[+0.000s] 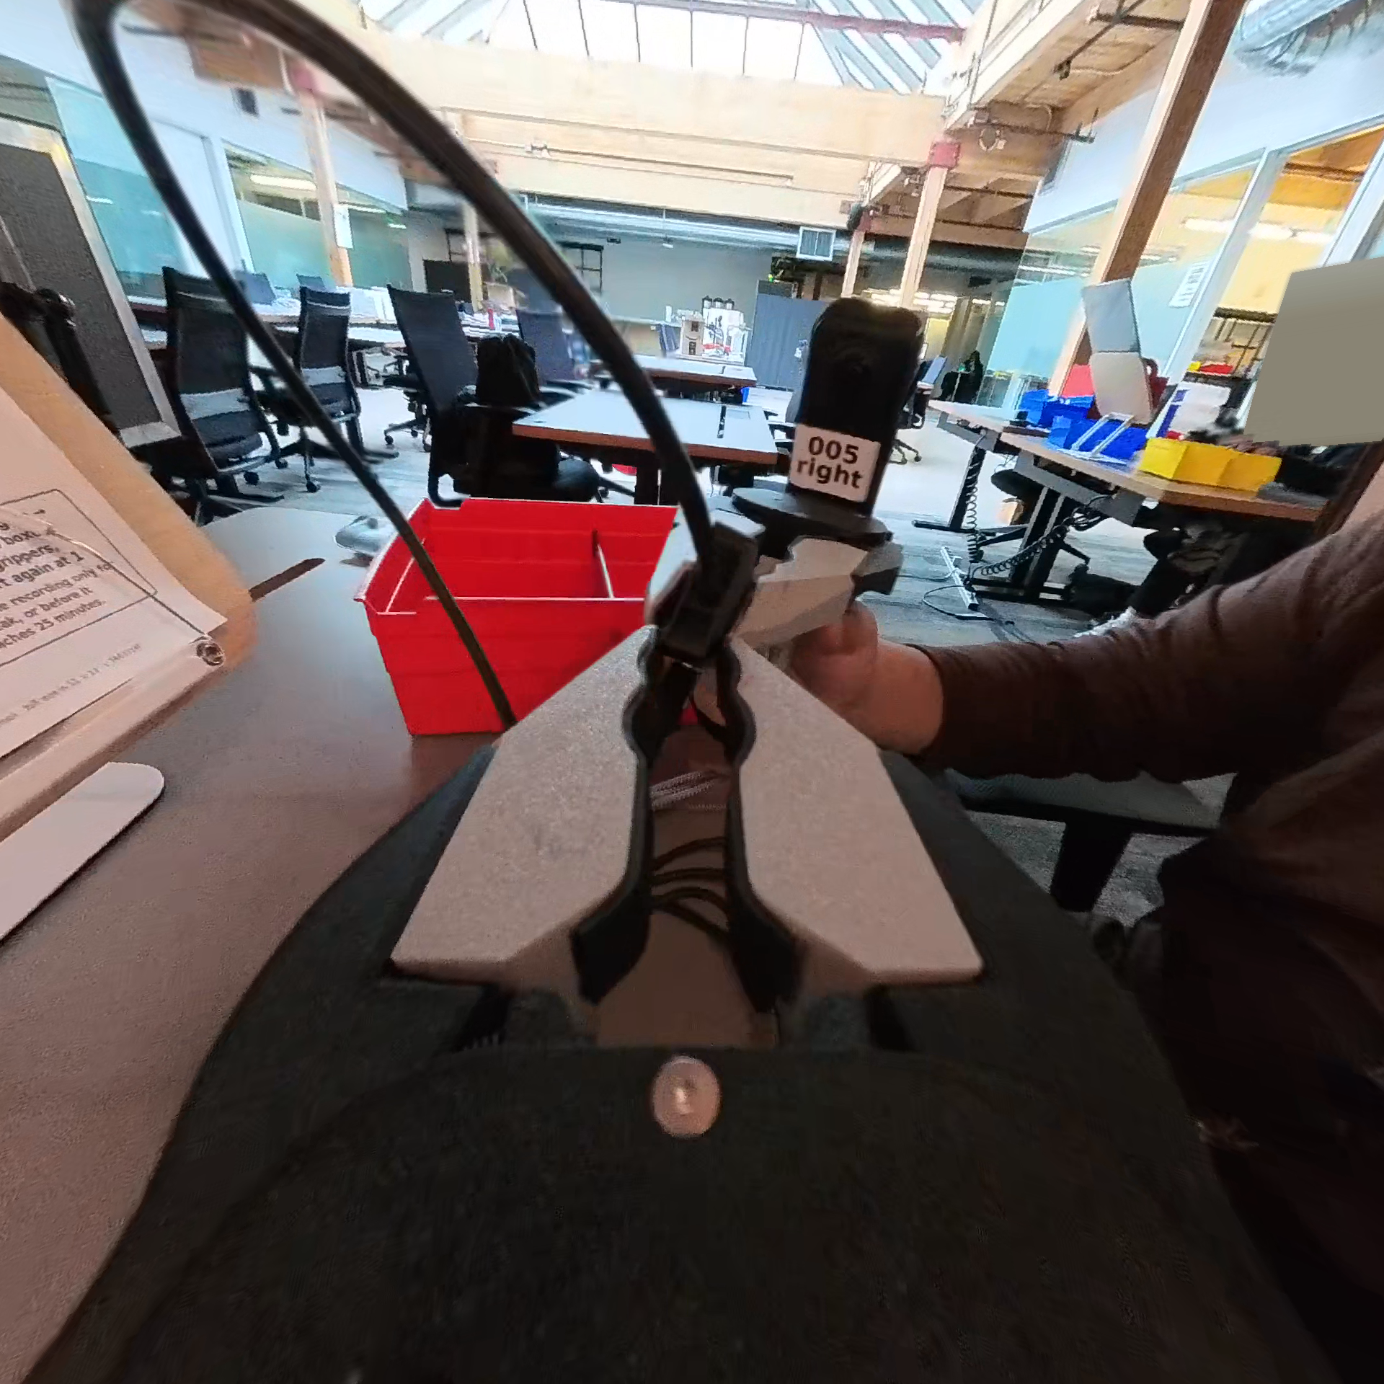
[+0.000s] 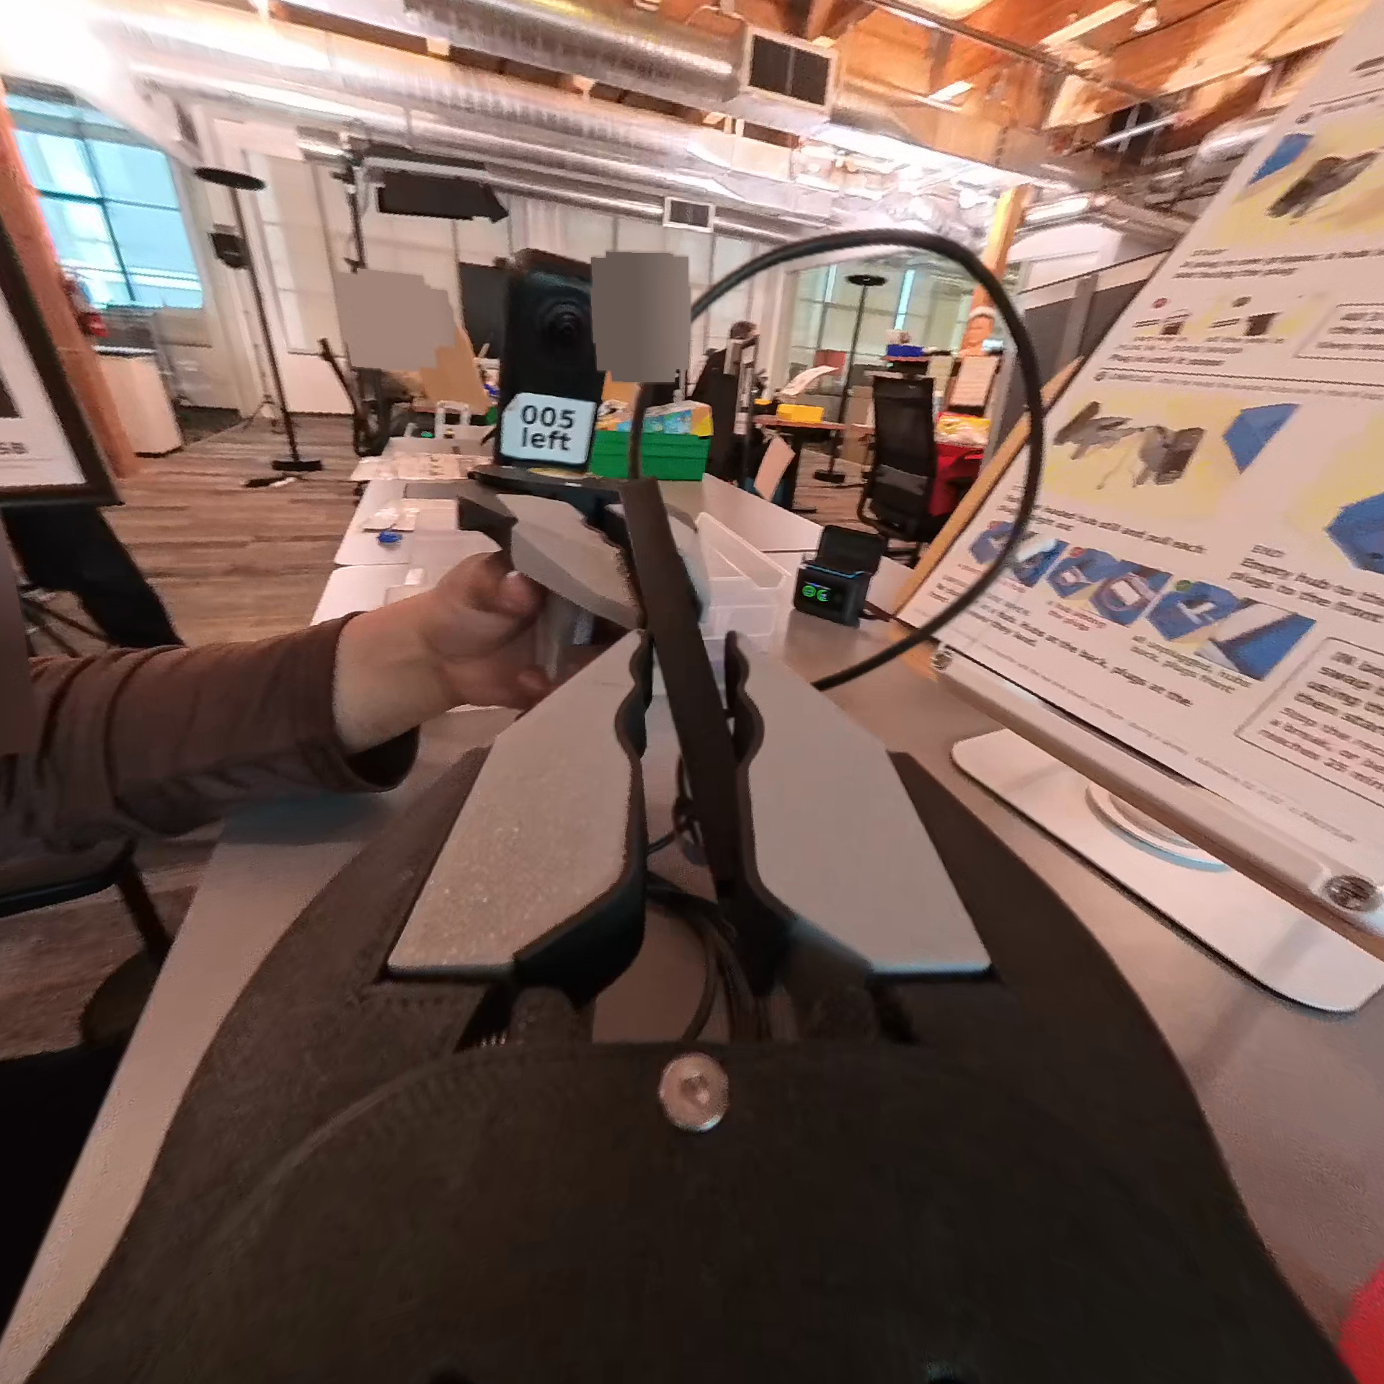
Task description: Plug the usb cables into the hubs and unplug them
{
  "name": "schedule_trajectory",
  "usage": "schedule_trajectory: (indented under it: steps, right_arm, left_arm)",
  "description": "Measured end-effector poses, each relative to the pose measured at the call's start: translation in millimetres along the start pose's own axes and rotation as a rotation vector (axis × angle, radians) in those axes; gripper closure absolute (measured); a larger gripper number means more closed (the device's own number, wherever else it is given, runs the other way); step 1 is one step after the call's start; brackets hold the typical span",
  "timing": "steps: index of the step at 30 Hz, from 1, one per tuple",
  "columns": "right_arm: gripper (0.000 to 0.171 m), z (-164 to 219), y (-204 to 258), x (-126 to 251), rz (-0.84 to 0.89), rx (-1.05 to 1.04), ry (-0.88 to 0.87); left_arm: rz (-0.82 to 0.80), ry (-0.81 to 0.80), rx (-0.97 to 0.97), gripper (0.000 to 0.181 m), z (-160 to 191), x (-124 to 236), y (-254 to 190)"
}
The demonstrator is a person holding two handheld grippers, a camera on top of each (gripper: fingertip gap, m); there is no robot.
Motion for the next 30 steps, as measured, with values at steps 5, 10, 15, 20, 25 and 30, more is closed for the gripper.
schedule_trajectory:
  steps: [5, 10, 15, 20, 25, 30]
  right_arm:
    - [0.149, 7, -10, 3, 0.061, -0.017, 0.019]
    - [0.144, 3, -14, 9, 0.112, -0.038, -0.031]
    - [0.148, 2, -15, 12, 0.115, -0.061, -0.039]
    - [0.157, -2, -9, 12, 0.080, -0.030, -0.063]
    - [0.159, -6, -3, 14, 0.177, 0.199, -0.008]
    - [0.162, 2, 13, 6, 0.398, 0.686, 0.117]
  left_arm:
    - [-0.045, -0.010, 0.001, 0.170, 4, 1, 8]
    - [-0.041, -0.086, 0.031, 0.170, 0, 7, 11]
    - [-0.021, -0.226, 0.087, 0.171, -8, 20, 17]
    - [0.060, -0.267, 0.147, 0.170, -5, 19, 18]
    - [0.000, -0.237, 0.209, 0.165, -3, 19, 25]
    - [-0.097, -0.215, 0.311, 0.144, 3, 24, 39]
Point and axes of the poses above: each gripper's, where its closed fingertips meet, x back along the fingers, z out of its underside, y = z × x across the jaws, the point moved 8 cm from there along x, back along the fingers, and after that the axes turned 3 degrees about -y, right-handed, at the moved point
